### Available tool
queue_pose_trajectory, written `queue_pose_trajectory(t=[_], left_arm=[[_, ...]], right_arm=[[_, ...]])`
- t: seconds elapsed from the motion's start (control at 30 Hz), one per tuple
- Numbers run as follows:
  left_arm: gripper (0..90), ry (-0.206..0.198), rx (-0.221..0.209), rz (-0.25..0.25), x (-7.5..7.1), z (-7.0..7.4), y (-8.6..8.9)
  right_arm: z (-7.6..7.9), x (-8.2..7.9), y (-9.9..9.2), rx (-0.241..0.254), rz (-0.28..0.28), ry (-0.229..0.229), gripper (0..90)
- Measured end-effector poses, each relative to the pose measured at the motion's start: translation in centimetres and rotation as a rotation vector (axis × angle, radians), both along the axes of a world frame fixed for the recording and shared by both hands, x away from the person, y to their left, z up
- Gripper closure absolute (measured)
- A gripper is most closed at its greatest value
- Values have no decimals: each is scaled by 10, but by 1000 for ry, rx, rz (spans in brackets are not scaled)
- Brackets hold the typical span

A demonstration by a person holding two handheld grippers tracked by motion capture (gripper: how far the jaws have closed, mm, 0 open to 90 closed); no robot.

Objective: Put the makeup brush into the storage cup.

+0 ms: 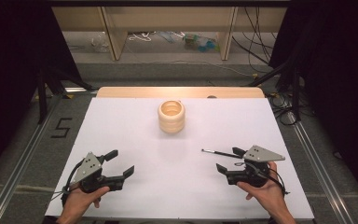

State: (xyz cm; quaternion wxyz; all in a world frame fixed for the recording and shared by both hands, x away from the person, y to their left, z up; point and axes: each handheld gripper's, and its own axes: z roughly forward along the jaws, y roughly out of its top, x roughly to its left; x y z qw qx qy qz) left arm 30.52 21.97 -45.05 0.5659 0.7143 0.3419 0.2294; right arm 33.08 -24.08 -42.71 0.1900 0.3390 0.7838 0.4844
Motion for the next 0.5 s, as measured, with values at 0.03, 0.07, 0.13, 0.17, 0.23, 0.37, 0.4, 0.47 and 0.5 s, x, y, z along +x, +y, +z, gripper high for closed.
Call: queue_pose_trajectory(t=[0.03,0.07,0.13,0.17,0.23,0.37,0.4,0.47,0.5], left_arm=[[160,-2,2,-3,0,0,0],[160,-2,5,-4,0,0,0],[160,-3,6,-4,0,0,0],[160,-3,7,-3,0,0,0],[160,-1,7,-2,0,0,0],[161,-2,8,-3,0,0,0],[161,-2,8,-3,0,0,0],[161,-5,13,-5,0,0,0],[161,-4,17,-5,1,-1,0]], right_arm=[[5,6,2,-21,-5,-13,156],[7,9,2,-30,-5,-8,156],[9,13,3,-32,-5,2,156],[12,19,5,-46,-5,9,157],[13,22,6,-55,-5,15,159],[19,37,13,-124,9,46,161],[19,40,15,-136,10,61,161],[20,44,17,-151,10,71,164],[20,52,20,-192,25,89,168]])
